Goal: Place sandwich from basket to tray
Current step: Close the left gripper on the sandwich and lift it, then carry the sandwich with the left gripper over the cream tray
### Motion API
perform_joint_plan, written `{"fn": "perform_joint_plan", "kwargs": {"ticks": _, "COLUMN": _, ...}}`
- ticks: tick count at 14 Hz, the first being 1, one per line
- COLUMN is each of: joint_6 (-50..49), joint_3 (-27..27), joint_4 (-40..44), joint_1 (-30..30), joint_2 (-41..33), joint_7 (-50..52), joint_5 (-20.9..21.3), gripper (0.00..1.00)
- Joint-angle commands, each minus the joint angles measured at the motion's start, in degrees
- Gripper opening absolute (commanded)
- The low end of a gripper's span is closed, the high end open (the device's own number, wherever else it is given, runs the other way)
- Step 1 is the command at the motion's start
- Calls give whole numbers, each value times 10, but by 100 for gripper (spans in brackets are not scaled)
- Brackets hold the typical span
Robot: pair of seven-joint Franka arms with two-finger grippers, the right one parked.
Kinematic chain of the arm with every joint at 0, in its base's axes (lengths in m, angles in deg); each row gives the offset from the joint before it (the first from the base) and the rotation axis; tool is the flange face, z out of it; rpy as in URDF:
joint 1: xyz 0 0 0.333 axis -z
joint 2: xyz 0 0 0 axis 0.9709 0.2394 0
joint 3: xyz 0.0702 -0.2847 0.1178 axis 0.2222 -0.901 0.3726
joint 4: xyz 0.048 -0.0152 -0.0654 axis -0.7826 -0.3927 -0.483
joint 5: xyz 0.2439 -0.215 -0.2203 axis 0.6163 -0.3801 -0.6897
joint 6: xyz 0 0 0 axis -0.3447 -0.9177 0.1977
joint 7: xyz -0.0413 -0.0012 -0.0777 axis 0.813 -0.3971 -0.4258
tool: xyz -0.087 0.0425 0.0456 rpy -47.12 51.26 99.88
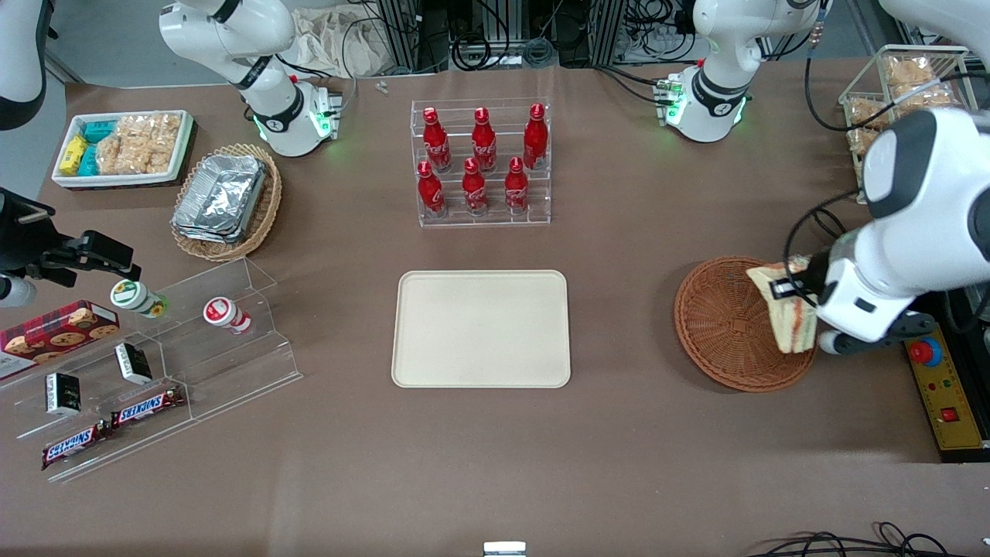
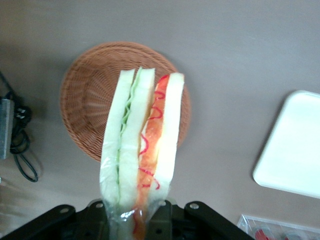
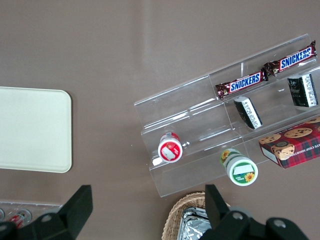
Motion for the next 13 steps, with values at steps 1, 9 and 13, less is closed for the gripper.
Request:
{"fn": "perform_joint_plan", "kwargs": {"ticks": 1, "joint_6": 3, "joint_3": -53, "joint_4": 18, "joint_1": 12, "joint_2": 28, "joint_7": 4, "joint_5": -3, "gripper": 0}}
{"fn": "perform_joint_plan", "kwargs": {"ticks": 9, "joint_6": 213, "joint_3": -62, "joint_4": 11, "joint_1": 174, "joint_2": 188, "joint_7": 154, "joint_5": 7, "gripper": 0}}
{"fn": "perform_joint_plan", "kwargs": {"ticks": 13, "joint_6": 255, "joint_3": -62, "joint_4": 10, "joint_1": 198, "joint_2": 242, "joint_7": 160, "joint_5": 14, "gripper": 0}}
